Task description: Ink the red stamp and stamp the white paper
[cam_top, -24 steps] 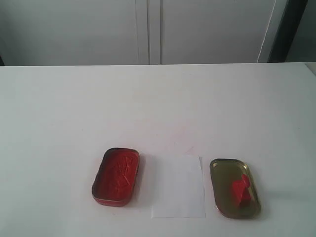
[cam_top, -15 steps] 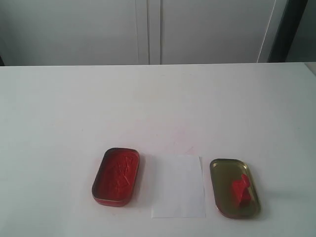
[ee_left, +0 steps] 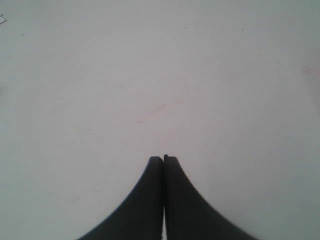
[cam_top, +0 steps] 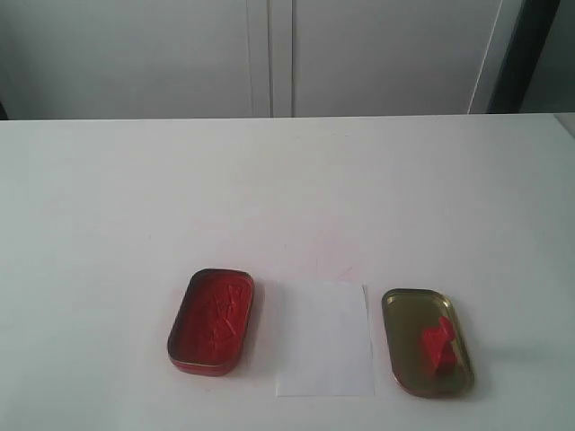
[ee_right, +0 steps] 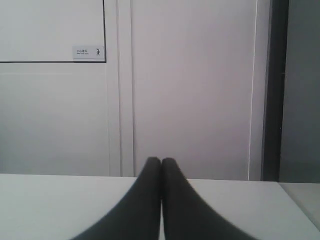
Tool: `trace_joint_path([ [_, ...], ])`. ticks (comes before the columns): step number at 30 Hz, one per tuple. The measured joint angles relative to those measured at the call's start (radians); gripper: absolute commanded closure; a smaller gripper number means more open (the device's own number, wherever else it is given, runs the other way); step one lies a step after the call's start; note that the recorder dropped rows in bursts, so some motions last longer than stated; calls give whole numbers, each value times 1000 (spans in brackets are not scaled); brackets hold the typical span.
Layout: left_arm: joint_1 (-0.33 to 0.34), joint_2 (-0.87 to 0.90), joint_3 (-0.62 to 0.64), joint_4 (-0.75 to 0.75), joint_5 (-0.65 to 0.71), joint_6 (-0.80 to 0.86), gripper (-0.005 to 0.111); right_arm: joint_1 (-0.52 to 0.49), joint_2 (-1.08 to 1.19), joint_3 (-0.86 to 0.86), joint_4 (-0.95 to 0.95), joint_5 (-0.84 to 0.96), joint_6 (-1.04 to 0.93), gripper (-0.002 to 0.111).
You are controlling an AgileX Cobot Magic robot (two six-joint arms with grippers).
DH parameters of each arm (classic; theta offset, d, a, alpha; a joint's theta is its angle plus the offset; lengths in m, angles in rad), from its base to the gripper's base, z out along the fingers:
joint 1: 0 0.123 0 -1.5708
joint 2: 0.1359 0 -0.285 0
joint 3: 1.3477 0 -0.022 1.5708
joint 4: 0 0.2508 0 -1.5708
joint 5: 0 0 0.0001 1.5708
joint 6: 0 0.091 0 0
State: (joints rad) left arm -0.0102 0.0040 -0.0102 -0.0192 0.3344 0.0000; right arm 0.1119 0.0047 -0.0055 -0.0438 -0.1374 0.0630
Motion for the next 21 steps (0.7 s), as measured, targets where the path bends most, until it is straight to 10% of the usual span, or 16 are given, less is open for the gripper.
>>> trace_joint_path([
  [21,0,0,0,0,0,0,107,0,0,-6,0,10,0,108],
])
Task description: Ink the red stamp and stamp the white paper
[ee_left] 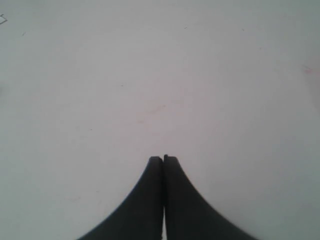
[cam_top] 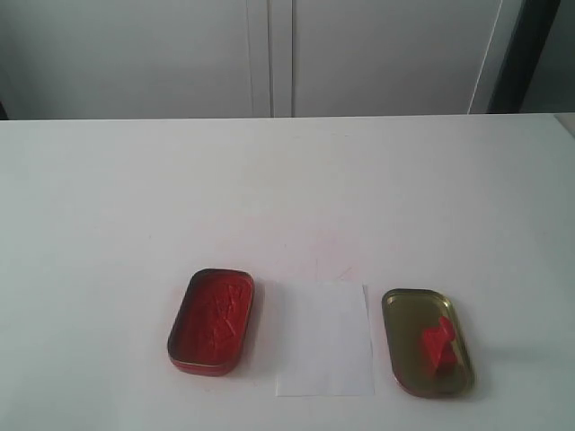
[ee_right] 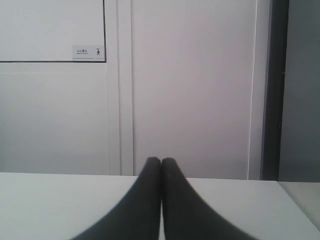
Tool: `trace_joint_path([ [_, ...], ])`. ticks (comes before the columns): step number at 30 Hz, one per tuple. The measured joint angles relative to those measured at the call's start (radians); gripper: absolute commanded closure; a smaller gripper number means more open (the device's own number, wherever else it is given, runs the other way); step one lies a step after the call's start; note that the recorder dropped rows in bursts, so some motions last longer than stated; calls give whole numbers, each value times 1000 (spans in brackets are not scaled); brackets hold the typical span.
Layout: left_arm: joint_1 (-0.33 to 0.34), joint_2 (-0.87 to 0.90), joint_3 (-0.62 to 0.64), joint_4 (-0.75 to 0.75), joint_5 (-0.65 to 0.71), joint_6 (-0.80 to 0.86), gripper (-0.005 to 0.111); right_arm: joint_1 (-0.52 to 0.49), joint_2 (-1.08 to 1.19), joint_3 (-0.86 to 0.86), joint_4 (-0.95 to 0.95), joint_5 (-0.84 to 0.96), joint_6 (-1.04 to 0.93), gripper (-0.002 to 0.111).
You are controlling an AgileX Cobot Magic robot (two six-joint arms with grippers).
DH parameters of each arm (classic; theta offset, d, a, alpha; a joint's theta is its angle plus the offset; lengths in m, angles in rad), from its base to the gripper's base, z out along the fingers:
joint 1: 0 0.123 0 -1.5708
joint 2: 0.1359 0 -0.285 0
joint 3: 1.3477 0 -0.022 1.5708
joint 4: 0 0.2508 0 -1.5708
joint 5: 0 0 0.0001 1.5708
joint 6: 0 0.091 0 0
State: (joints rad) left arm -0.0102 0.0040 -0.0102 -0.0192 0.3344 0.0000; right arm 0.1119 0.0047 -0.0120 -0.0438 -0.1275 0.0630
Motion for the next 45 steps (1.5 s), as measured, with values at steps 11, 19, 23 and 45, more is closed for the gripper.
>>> trace_joint_path([
  [11,0,0,0,0,0,0,107,0,0,-154,-2,145,-30,108],
  [19,0,0,0,0,0,0,107,0,0,-177,-9,109,-30,108],
  [23,0,0,0,0,0,0,107,0,0,-189,-9,101,-30,108],
  [45,0,0,0,0,0,0,107,0,432,-585,-9,468,95,108],
])
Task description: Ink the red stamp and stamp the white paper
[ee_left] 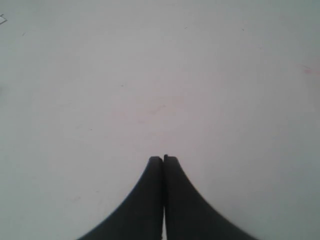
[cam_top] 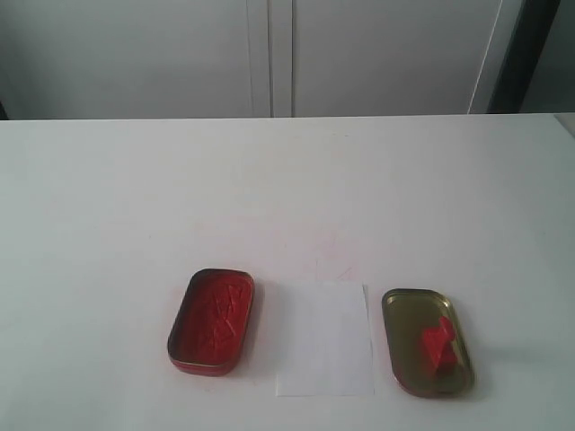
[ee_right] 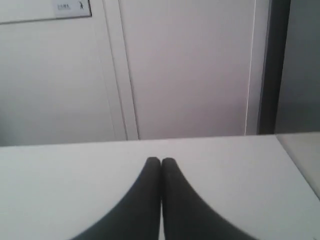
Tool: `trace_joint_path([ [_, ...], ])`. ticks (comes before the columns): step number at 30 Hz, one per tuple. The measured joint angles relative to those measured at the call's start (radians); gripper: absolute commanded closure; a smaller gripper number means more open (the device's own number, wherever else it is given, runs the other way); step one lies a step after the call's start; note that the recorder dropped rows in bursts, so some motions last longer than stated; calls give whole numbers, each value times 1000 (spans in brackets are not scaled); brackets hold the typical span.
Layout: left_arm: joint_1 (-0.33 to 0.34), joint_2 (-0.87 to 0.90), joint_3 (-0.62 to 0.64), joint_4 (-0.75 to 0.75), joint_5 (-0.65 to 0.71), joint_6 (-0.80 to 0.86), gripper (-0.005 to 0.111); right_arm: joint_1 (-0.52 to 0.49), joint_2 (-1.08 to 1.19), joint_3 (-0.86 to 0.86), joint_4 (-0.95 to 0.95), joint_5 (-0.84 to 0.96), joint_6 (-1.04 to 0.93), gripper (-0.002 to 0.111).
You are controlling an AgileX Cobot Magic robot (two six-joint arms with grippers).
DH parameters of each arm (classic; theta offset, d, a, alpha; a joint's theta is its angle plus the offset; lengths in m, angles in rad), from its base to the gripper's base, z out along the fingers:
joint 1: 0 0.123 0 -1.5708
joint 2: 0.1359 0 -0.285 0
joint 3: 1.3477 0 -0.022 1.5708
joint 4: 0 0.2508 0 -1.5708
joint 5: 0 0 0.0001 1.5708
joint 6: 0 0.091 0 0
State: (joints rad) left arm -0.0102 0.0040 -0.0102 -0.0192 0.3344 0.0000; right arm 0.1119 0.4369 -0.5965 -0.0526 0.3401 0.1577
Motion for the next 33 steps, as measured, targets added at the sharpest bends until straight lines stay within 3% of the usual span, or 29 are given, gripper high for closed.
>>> trace_joint_path([
  [12,0,0,0,0,0,0,107,0,292,-120,29,365,5,108],
  [25,0,0,0,0,0,0,107,0,420,-120,53,434,-11,108],
  [33,0,0,0,0,0,0,107,0,520,-173,58,615,-68,108],
])
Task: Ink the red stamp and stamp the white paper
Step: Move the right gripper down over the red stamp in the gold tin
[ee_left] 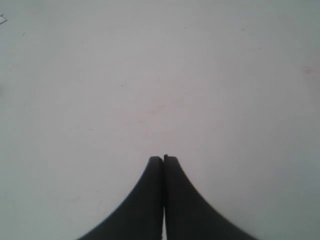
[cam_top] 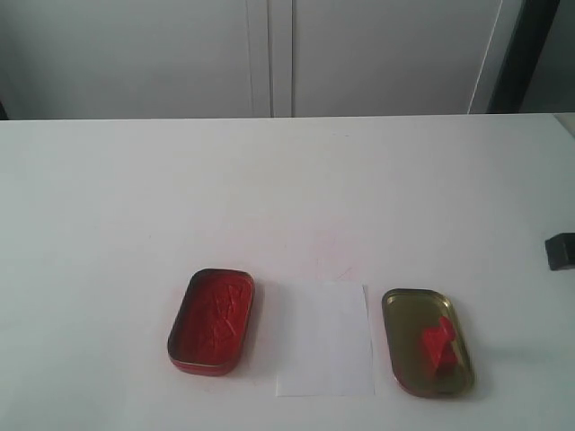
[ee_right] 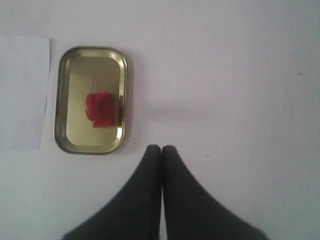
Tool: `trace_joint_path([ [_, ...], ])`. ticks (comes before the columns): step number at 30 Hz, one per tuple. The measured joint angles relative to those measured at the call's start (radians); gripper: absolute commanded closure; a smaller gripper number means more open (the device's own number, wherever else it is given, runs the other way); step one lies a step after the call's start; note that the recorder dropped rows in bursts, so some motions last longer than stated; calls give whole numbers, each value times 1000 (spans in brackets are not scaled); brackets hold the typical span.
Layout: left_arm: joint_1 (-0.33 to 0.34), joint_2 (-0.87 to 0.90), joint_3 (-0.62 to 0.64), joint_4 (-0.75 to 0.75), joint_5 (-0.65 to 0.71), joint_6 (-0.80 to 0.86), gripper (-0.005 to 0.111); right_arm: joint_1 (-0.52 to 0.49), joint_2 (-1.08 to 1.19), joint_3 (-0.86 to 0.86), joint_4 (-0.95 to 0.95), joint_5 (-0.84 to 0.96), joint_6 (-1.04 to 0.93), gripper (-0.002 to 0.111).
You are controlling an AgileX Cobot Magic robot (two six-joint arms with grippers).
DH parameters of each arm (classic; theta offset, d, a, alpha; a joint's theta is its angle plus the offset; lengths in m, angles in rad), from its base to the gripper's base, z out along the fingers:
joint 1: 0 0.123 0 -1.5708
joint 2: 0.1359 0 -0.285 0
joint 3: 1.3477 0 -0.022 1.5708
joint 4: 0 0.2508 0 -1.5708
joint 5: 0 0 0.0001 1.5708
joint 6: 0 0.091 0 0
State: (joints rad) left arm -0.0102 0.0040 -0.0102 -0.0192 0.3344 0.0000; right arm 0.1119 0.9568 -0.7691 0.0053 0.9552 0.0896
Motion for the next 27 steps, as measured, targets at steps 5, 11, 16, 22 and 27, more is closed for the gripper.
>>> trace_joint_path([
  [5,0,0,0,0,0,0,107,0,108,-5,0,31,-11,108],
  [11,0,0,0,0,0,0,107,0,214,-7,4,31,-12,108],
  [16,0,0,0,0,0,0,107,0,291,-7,23,23,-22,108],
  [22,0,0,0,0,0,0,107,0,363,-26,75,10,-50,108],
  [27,0,0,0,0,0,0,107,0,422,-64,114,6,-82,108],
])
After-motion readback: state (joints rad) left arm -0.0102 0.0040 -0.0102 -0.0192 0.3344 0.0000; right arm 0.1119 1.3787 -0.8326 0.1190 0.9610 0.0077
